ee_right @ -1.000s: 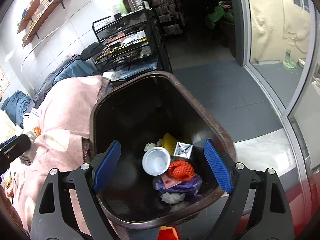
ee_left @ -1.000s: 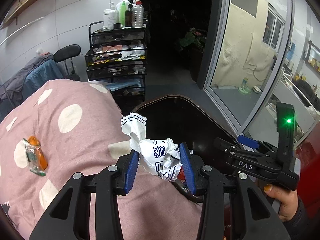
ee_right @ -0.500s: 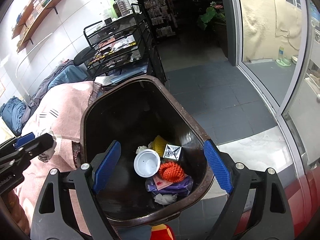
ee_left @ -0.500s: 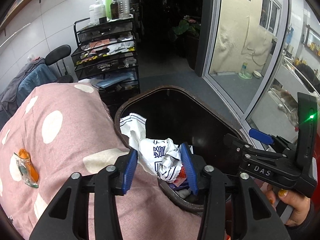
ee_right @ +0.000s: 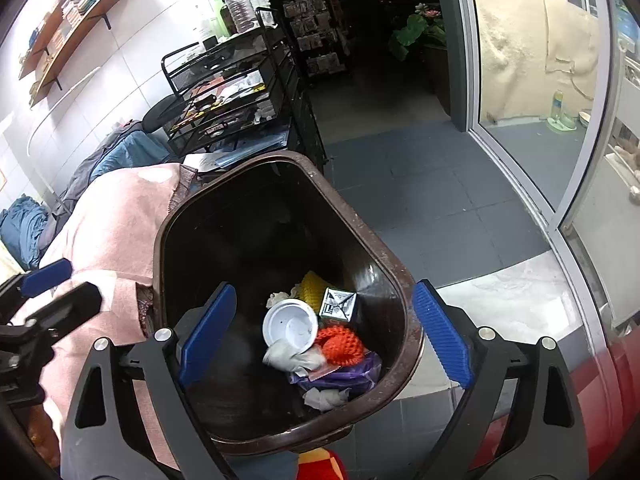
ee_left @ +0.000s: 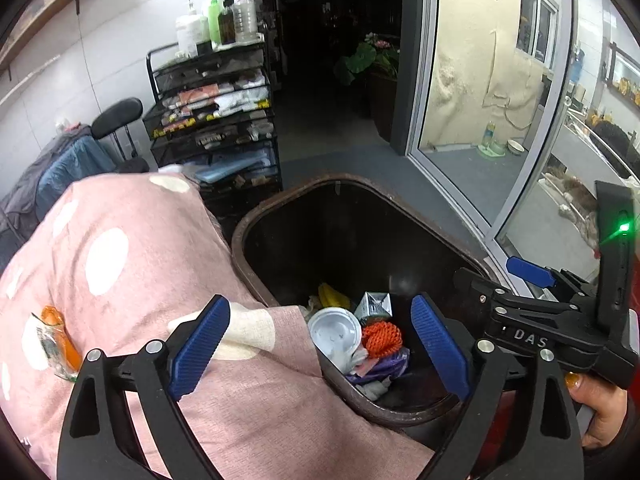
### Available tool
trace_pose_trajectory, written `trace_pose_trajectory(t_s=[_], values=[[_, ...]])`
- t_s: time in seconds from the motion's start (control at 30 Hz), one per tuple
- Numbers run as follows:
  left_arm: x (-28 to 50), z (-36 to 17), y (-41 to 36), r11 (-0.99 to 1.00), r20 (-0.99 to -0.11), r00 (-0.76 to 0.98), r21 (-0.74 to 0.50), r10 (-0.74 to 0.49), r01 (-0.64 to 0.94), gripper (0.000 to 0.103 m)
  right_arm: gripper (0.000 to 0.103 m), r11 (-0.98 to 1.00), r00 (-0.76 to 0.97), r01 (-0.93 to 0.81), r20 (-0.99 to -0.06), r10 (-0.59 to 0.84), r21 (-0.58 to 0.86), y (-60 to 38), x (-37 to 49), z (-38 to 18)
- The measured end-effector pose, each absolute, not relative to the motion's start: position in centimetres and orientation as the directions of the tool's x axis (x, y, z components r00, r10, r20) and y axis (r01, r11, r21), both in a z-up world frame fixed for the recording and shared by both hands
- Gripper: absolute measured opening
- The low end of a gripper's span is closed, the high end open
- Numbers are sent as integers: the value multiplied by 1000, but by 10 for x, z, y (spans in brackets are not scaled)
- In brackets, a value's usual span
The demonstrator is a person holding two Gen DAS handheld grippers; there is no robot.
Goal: Collect trash
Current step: 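Lower the white printed wrapper into the black bin and open the left tool, then move both tools back over the remaining trash on the bed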
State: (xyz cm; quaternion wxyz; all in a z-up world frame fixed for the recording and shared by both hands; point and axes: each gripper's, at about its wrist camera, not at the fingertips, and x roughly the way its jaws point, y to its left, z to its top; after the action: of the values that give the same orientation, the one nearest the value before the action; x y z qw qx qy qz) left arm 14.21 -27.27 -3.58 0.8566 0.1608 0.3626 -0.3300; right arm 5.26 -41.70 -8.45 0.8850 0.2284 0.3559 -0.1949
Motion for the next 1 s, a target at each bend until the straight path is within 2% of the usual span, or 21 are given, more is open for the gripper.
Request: trace_pose_trajectory(t_s=[0.47,0.9,1.0], values=[[118,-7,-233,765,-631,627,82,-456,639,98,90,841,682,470,-715,-154,268,-398,63,-82],[124,-6,-169,846,-612,691,66,-385,529,98,91,913,725,322,-686,-66,252,-343,92,-61],[126,-7,-151,868,-610,708,66,-356,493,98,94,928,738,278,-673,-41,249,-325,100,-55]])
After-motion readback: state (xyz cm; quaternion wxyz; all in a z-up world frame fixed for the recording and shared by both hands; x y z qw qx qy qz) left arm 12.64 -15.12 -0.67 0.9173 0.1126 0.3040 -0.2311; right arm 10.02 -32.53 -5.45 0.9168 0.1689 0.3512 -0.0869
